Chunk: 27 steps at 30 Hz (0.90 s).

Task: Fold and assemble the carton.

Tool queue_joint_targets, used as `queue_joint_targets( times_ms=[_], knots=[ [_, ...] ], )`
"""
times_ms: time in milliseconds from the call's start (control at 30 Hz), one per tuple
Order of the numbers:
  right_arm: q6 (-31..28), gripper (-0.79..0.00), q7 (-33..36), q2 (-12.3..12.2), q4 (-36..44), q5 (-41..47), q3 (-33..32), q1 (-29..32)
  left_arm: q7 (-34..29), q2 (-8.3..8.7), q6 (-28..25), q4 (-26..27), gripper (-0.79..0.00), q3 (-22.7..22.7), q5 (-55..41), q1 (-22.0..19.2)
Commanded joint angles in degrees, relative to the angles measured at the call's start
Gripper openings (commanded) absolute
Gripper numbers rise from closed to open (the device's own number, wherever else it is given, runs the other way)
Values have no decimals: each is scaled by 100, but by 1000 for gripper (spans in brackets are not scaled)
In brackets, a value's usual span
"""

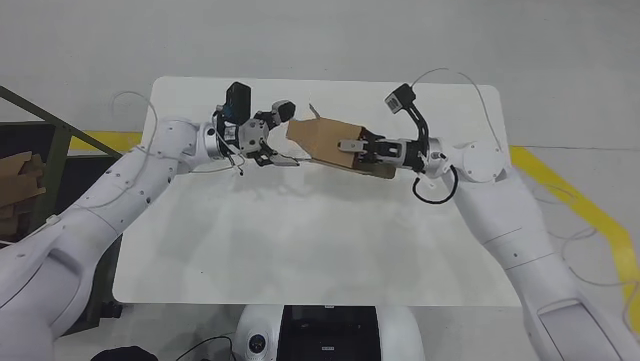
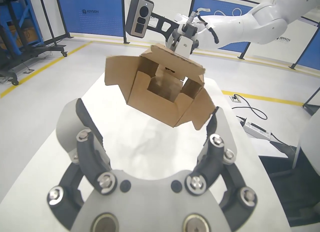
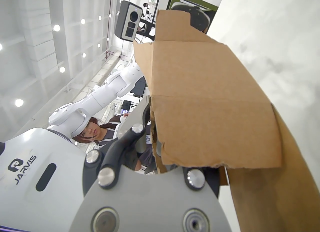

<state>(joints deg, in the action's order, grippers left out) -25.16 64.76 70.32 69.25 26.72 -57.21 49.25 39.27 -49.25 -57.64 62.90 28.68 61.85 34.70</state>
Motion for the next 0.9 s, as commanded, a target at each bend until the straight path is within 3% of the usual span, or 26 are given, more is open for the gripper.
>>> queue_joint_targets(
  times_ms=[0,433,867],
  knots=[
    [1,-785,22,7,18,12,24,-5,-68,-23,-7,-24,0,47,-38,12],
    [56,-785,125,43,149,8,155,-1,-466,-198,-36,-45,0,315,-219,92],
    [57,-785,108,76,111,3,214,-40,-603,-253,-36,52,0,480,-156,191]
  ],
)
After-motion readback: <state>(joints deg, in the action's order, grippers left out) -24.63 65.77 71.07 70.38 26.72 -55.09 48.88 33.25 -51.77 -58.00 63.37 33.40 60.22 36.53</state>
